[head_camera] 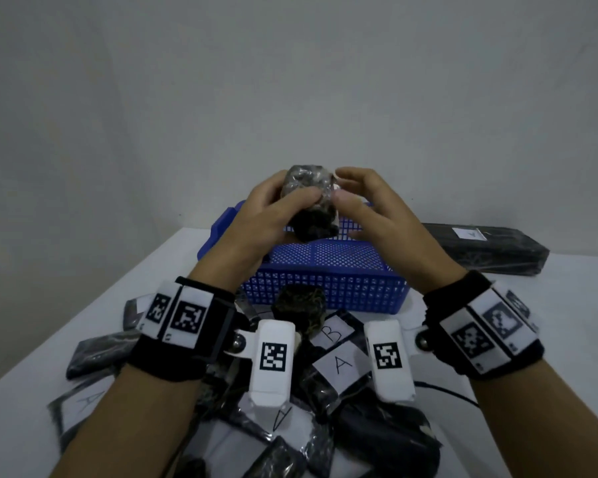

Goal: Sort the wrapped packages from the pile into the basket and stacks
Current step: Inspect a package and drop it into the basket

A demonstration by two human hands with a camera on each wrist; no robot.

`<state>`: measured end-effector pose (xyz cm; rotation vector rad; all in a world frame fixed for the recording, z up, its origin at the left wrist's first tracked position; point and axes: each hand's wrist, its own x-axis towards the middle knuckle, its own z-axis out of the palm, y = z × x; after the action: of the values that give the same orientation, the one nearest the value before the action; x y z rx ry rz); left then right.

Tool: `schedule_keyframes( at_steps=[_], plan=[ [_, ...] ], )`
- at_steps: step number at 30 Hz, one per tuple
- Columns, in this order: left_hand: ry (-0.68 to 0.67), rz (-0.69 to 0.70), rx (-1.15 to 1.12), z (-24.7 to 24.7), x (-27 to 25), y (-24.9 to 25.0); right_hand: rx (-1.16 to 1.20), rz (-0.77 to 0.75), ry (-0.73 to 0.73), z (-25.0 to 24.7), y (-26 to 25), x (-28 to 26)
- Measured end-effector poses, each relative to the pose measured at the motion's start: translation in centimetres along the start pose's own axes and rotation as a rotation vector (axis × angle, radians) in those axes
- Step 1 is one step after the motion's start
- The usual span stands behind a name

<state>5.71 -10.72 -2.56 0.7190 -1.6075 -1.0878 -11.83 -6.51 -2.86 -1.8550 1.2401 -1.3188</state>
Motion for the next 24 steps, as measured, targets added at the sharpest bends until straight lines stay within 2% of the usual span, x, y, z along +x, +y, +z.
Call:
schedule_keyframes(
  at_steps=[3, 5, 7, 9, 11, 14, 18, 21, 24],
  plan=[
    [-0.018, 0.117, 0.11, 0.0, -0.1, -0.2, 0.191, 0.251, -0.002, 0.3, -0.1, 0.1],
    [-0.09, 0.166, 0.165, -0.2, -0.1, -0.4, 0.304, 0.316, -0.039, 0.2, 0.0, 0.2],
    [-0.157, 0.173, 0.184, -0.4, -0.2, -0.3, 0.417, 0.319, -0.051, 0.2, 0.1, 0.3],
    [-0.197, 0.139, 0.161, -0.6, -0.2, -0.1, 0.537, 0.301, -0.028, 0.1, 0.4, 0.5],
    [-0.197, 0.035, 0.069, -0.8, -0.2, 0.4, 0.593, 0.276, 0.027, -0.1, 0.7, 0.8],
    [-0.125, -0.079, 0.036, -1.3, -0.2, 1.0, 0.532, 0.138, 0.101, -0.3, 1.1, 1.0],
    [-0.173, -0.094, 0.109, -1.3, -0.6, 1.0, 0.411, -0.027, 0.14, -0.2, 1.2, 0.8],
    [-0.192, -0.094, 0.115, -1.2, -0.6, 1.2, 0.343, -0.086, 0.199, 0.0, 1.2, 0.6],
    [-0.178, -0.082, 0.171, -1.3, -0.5, 1.1, 0.228, -0.129, 0.177, 0.0, 1.2, 0.3]
  ],
)
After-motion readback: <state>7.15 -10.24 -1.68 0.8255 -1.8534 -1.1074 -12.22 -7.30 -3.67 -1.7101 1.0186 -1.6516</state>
